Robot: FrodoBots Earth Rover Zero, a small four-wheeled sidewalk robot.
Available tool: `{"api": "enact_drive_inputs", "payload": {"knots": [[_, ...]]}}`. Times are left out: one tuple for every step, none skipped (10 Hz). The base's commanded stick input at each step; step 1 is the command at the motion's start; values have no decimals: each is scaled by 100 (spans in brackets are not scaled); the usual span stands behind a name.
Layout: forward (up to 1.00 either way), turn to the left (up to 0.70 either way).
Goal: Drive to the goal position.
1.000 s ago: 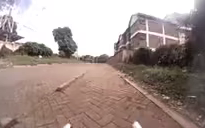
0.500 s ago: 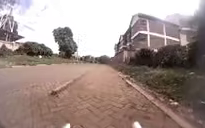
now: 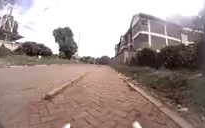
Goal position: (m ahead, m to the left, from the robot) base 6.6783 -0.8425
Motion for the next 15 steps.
{"api": "enact_drive_inputs", "payload": {"knots": [[50, 0], [50, 0], [50, 0], [50, 0], [50, 0], [50, 0], [50, 0], [50, 0], [50, 0], [50, 0], [50, 0], [50, 0], [50, 0], [50, 0], [50, 0]]}}
